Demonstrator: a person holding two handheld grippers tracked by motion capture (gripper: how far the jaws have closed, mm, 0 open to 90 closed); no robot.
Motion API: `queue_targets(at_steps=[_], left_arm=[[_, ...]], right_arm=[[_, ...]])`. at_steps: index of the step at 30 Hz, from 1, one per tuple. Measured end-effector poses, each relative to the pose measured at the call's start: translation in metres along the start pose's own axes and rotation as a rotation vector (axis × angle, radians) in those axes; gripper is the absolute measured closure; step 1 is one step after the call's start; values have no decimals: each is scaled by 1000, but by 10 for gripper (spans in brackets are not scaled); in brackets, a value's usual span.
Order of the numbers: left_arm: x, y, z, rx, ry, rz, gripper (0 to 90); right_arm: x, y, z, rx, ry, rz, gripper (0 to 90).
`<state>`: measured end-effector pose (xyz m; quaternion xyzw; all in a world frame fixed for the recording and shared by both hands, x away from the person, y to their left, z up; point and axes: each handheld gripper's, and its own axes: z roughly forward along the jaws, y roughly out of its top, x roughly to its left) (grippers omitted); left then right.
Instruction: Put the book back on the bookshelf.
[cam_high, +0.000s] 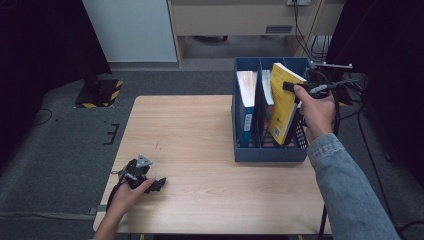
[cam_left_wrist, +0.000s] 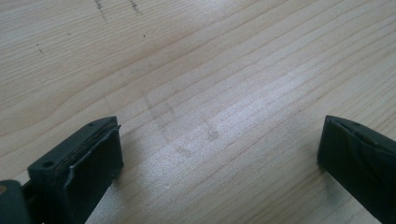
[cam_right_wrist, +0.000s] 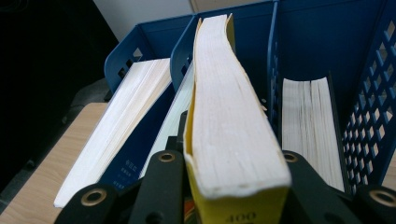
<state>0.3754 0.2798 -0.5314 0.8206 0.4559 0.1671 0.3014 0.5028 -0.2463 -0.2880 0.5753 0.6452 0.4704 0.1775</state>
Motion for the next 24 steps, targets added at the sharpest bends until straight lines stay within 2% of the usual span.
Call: queue_targets(at_steps=[5,10,15,24], left_arm=[[0,0,0,-2,0,0,0],[0,0,0,-4,0,-1,0],[0,-1,0,-5,0,0,0],[0,0,0,-6,-1,1,0]], right_arm=[[-3,-1,3,0,4,11,738],[0,-3,7,3,-2,-7,738],[1,-4,9,0,-6,-2,737],[0,-10,18,24,-8,8,735]])
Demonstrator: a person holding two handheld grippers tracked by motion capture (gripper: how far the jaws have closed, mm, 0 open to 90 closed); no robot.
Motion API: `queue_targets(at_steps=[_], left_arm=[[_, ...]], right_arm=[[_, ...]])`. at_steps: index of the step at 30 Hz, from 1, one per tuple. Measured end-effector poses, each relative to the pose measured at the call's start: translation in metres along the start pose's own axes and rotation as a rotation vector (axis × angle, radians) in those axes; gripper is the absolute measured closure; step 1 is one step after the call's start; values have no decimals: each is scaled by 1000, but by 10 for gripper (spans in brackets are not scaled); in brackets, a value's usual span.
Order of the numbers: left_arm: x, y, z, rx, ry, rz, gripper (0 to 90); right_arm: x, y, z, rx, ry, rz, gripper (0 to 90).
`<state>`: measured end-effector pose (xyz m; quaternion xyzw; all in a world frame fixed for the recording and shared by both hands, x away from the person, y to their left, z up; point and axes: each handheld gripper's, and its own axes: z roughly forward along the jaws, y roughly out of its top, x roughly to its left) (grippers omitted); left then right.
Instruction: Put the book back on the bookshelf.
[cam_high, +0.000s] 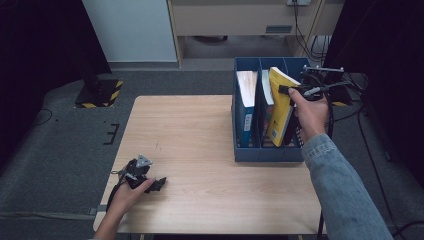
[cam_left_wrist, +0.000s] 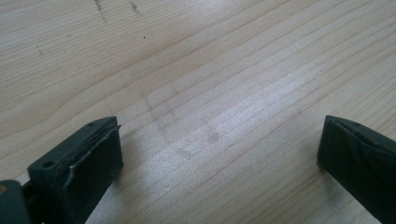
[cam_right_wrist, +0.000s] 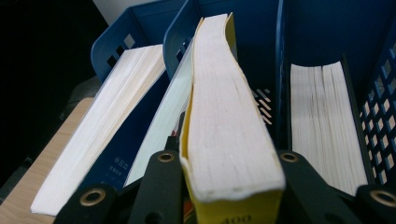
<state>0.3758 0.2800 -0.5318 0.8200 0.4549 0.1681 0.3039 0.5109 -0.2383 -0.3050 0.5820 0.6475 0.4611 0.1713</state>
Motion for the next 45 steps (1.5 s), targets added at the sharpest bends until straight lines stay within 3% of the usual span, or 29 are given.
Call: queue_targets(at_steps=[16,23,34,45], left_arm=[[0,0,0,-1,1,-1,0],[0,0,0,0,-1,-5,0],[0,1,0,3,-3,-2,0],[0,1,0,5,-5,0,0]], right_arm=[[-1,-5,15,-12,-14,16,732],[-4,-16,23,9,-14,13,730],[-12,-27,34,34,-17,60,727],[-11,-28,36,49,-19,50,725]])
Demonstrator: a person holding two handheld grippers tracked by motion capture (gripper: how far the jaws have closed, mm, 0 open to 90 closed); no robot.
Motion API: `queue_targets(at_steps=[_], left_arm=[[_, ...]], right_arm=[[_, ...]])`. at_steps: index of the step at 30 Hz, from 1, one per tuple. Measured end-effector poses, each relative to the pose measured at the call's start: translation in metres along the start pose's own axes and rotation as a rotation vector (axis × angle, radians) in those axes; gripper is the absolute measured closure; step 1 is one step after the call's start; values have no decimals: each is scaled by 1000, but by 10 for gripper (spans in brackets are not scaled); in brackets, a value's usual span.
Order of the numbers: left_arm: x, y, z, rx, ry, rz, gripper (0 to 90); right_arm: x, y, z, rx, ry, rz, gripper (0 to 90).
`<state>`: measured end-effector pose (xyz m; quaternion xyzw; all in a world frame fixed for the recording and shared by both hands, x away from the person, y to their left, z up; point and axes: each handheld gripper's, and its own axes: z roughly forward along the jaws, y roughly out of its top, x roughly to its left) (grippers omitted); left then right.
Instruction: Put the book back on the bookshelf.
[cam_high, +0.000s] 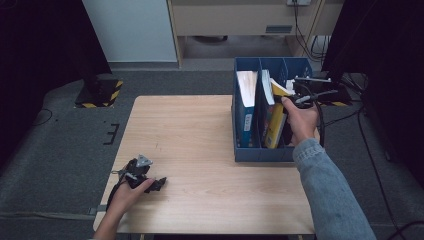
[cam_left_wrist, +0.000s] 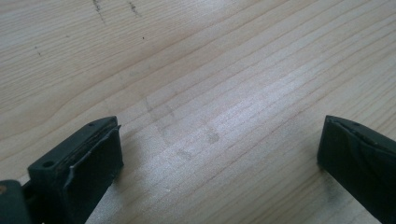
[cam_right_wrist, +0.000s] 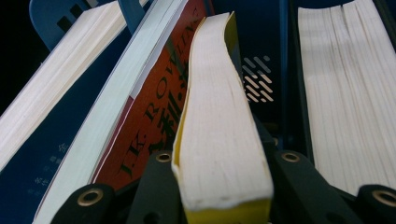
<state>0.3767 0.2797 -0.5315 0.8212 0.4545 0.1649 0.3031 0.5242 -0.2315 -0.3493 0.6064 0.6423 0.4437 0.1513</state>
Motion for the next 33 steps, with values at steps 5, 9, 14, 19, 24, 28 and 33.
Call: queue_targets(at_steps=[5,9,14,19,24,28,33], left_arm=[[0,0,0,1,-2,2,0],[0,0,0,5,-1,6,0],[1,0,0,8,-2,11,0],[1,0,0,7,-2,8,0],[0,0,0,5,-1,7,0],[0,0,-1,7,0,6,0],[0,0,-1,7,1,6,0]], right_arm=[[-2,-1,0,16,-3,-3,725],[-2,-5,2,21,0,0,724],[-2,-6,2,19,-1,15,716],[1,-6,1,46,-20,-8,716],[4,-7,-1,59,-26,-29,715],[5,-12,-5,65,-28,-26,713],[4,-18,-9,67,-22,-16,709]])
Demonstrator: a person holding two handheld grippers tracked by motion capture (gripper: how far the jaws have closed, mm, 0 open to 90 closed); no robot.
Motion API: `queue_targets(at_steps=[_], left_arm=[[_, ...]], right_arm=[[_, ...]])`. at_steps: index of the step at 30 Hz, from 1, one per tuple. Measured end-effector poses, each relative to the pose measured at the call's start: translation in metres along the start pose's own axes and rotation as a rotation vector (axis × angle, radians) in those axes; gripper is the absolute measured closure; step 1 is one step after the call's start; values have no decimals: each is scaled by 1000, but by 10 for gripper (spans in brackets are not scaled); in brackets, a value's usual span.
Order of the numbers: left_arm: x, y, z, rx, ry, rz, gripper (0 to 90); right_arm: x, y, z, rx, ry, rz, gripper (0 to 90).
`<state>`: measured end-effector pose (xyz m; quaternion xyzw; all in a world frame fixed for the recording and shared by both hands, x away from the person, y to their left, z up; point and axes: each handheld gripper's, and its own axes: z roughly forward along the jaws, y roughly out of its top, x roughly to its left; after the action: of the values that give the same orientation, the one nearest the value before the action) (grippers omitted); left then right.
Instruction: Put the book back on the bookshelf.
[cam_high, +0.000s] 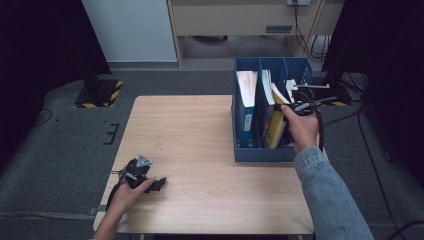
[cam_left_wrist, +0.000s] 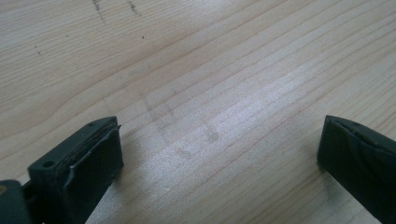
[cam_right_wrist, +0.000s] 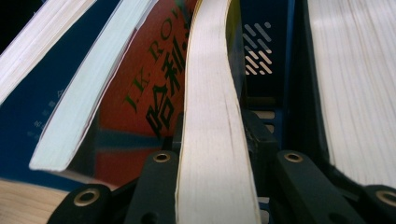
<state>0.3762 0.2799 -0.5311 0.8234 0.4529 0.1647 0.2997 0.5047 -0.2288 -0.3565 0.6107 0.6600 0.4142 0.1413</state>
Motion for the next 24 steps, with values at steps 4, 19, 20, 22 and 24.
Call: queue_targets(at_steps=[4,19,20,22,24], left_arm=[[0,0,0,1,0,0,0],[0,0,0,3,0,2,0],[0,0,0,3,0,1,0],[-1,0,0,3,0,1,0],[0,0,0,3,0,2,0]], right_arm=[[3,-2,-1,7,5,-13,703],[7,-12,-6,36,4,-49,683],[7,-12,-7,38,4,-45,680],[7,-12,-8,42,5,-45,675],[7,-13,-8,42,6,-47,673]])
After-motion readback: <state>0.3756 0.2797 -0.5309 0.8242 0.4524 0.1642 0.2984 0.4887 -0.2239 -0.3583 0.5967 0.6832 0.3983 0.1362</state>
